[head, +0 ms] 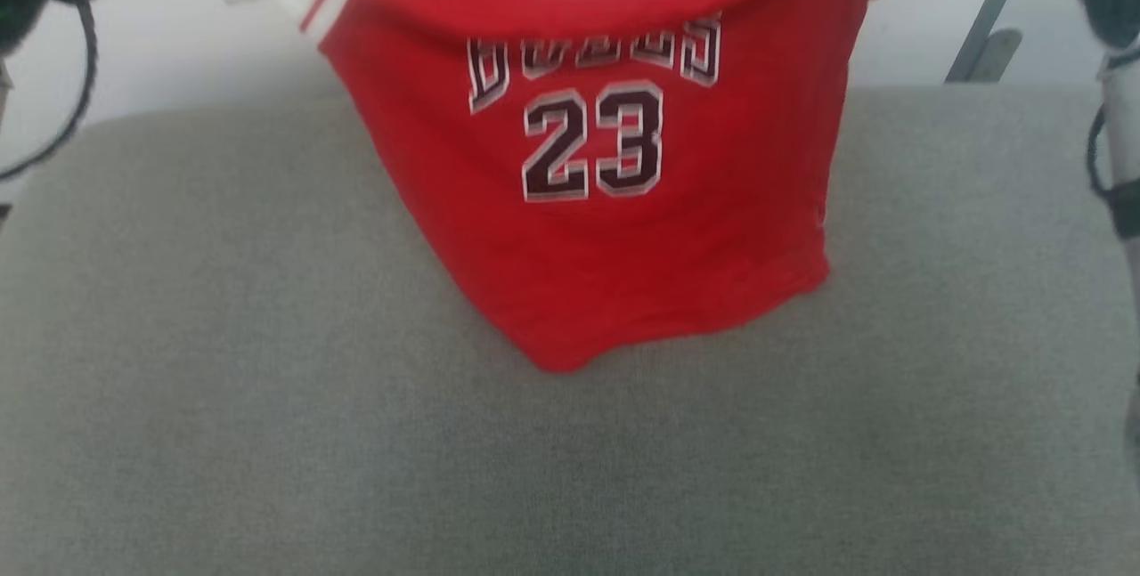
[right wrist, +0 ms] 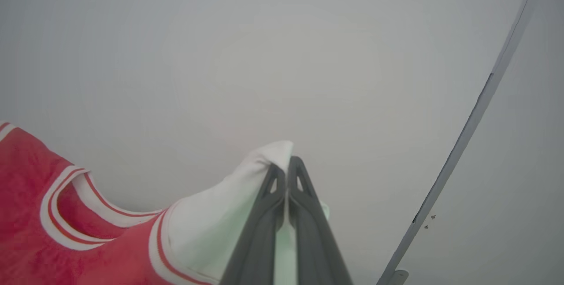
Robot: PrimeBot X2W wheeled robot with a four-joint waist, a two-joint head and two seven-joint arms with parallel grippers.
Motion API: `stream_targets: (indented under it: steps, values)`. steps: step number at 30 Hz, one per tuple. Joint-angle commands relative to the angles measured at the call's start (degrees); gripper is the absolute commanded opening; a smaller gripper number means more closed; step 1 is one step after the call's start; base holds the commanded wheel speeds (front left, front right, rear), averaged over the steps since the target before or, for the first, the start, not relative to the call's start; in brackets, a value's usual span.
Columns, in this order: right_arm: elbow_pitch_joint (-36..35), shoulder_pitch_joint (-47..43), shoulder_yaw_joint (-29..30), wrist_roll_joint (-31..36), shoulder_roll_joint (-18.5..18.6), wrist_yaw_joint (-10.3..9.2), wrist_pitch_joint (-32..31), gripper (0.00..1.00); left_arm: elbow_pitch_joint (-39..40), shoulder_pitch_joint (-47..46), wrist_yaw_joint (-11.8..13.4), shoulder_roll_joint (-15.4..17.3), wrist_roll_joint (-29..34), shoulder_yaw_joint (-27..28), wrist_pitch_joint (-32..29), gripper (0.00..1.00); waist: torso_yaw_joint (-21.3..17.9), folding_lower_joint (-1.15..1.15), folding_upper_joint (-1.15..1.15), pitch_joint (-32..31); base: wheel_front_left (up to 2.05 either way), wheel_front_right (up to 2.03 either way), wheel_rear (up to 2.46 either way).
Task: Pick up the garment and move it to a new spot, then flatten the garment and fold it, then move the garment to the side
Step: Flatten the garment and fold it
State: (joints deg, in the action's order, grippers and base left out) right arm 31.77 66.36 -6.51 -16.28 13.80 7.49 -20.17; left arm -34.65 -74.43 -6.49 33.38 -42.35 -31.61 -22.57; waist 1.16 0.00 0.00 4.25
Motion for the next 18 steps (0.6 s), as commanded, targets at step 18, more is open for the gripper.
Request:
stream_targets:
  steps: [18]
  values:
    - [15.83,24.91,2.46,21.01,0.61,0.00,34.37,0.00,-11.95,-25.99,2.33,-5.21,10.72,2.24,32.45,0.00,1.56,0.00,0.00,23.15,0.00,0.00,0.00]
